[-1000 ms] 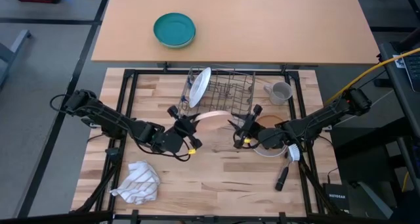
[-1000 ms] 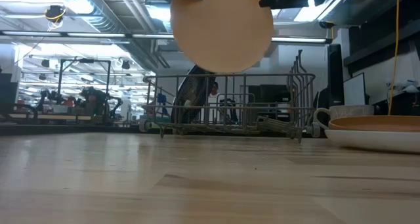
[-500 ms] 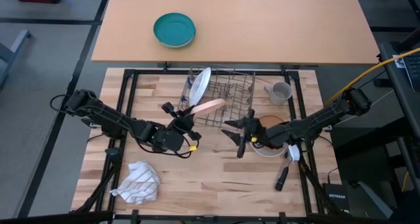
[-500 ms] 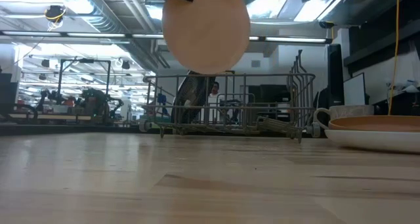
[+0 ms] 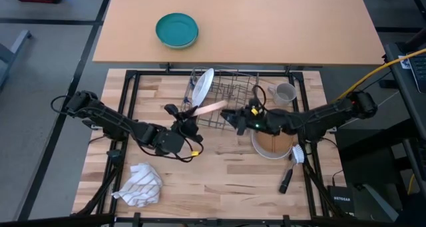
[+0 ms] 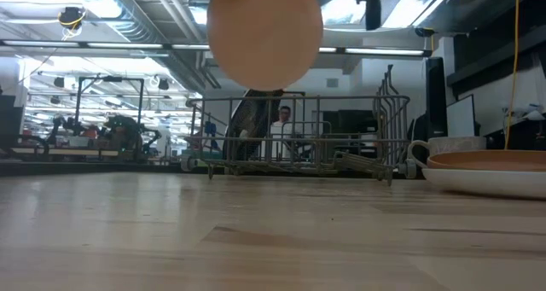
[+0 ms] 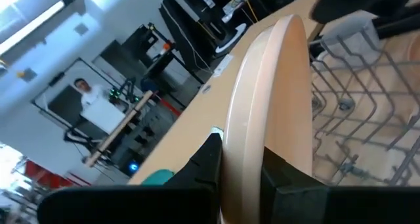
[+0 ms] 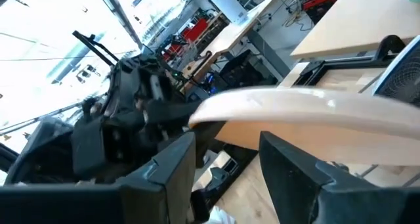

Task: Sort dishes
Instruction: Put the light orange plate in the dish rack

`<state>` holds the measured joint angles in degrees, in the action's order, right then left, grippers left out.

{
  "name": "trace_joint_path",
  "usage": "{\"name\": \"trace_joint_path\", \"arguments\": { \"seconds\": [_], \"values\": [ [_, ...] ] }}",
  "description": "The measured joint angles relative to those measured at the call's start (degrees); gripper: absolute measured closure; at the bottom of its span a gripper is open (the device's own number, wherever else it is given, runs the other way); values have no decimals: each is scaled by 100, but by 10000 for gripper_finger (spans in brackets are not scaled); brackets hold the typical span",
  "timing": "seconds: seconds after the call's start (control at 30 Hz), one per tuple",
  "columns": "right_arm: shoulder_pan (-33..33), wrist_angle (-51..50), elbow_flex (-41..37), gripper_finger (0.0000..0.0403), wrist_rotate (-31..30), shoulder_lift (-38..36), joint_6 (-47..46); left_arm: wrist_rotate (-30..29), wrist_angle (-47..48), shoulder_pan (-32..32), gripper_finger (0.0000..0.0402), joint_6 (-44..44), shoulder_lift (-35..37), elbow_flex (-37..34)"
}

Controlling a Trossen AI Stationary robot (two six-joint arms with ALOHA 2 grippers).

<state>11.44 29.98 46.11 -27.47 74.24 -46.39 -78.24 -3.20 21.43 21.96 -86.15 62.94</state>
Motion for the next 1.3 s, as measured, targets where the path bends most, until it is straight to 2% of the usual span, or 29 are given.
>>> {"name": "trace_joint_path", "arguments": {
  "seconds": [0.37,0.9,1.2,1.3],
  "values": [
    [-485,-60,0,231,746,2,-870,-345,-68,178,375,1199,0,0],
    [-472,-363,0,231,642,2,-1206,-386,-115,184,375,1902,0,0],
    [-472,-379,4,231,495,0,-1233,-428,-1173,177,375,2949,0,-2],
    [-472,-260,4,231,445,0,-1230,-347,-1238,177,375,2926,1,-4]
  ]
}}
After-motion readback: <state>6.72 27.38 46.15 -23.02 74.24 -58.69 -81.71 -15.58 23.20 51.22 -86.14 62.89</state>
